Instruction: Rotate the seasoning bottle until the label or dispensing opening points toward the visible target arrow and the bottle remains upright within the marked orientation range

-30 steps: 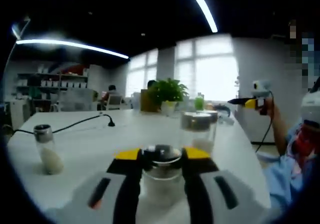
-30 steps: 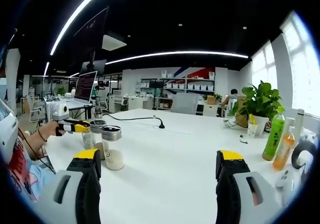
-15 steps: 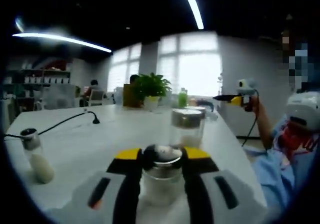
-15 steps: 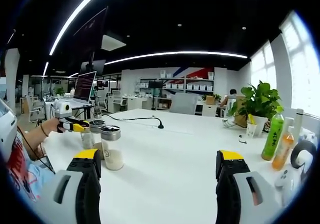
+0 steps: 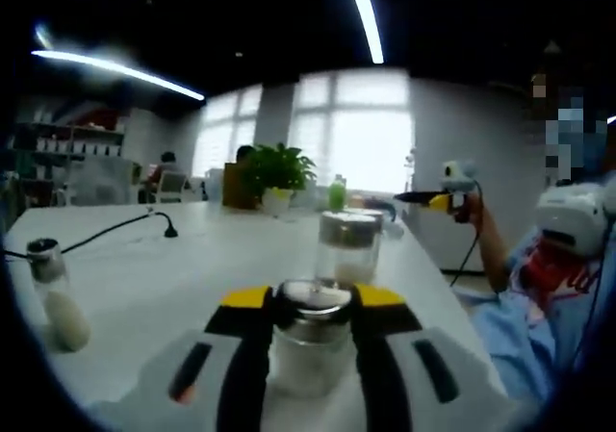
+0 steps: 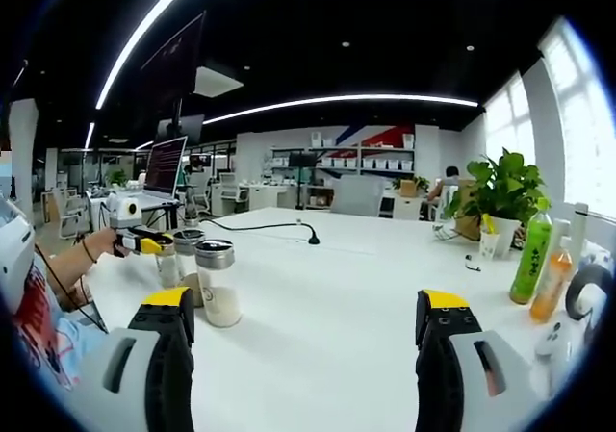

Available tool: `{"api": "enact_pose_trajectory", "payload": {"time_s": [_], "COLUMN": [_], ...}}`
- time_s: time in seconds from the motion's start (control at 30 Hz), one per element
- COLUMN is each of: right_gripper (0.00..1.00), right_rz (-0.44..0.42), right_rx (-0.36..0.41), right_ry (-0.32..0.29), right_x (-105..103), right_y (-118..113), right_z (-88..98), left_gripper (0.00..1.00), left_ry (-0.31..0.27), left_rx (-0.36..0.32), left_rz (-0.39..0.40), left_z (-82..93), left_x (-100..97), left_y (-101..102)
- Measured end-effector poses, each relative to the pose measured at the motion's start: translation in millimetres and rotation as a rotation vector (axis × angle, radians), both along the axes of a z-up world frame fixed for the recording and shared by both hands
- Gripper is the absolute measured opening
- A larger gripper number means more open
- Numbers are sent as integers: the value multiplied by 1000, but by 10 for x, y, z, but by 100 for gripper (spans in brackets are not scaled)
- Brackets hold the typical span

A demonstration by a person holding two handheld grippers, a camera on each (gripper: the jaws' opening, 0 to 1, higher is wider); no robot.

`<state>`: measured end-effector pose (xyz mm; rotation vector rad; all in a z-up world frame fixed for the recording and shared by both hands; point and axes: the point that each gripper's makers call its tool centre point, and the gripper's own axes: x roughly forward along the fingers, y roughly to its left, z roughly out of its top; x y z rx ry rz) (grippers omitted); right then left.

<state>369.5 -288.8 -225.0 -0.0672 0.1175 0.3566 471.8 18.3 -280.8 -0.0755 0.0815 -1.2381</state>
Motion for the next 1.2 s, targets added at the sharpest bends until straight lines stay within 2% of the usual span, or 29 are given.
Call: {"api": "enact_pose_trajectory", "payload": {"time_s": [0.17,0.2,0.23,0.27,0.33,0.43,0.5,0.6,0.77,0.87,0.97,1.07,1.2], "right_gripper": [99,99,98,98,98,99,99,99,98,98,98,98,98], "right_rz": [2,7,13,15,14,5,5,5,1,-37,-34,-19,-22], "right_rx": [-7,-15,-24,-24,-8,-10,-6,3,3,-36,-27,-19,-50], "right_ry": [-2,-2,-1,-1,-5,0,-4,1,-3,-14,-34,-23,-22], "right_x": [-11,-13,-14,-14,0,1,-1,-2,0,8,12,9,0], "right_y": [1,8,17,21,12,-11,-12,-18,-13,-41,-26,-3,22], "right_z": [5,4,-1,-2,11,3,10,4,12,31,70,49,41], "left_gripper": [34,34,36,42,50,52,58,59,68,73,71,69,67], "left_ry": [-12,-27,-65,-77,-73,-67,-41,-51,-93,-72,-61,-65,-15], "left_rx": [-10,0,28,27,7,-29,-45,-51,41,39,-8,-26,-68], "left_rz": [27,41,60,78,86,114,177,200,346,385,424,461,475], "left_z": [4,10,19,56,138,254,296,352,317,317,375,401,363], "left_x": [21,31,56,73,65,78,133,89,98,50,-4,-43,-116], "left_y": [-4,0,21,35,58,124,193,253,477,582,717,829,950]}}
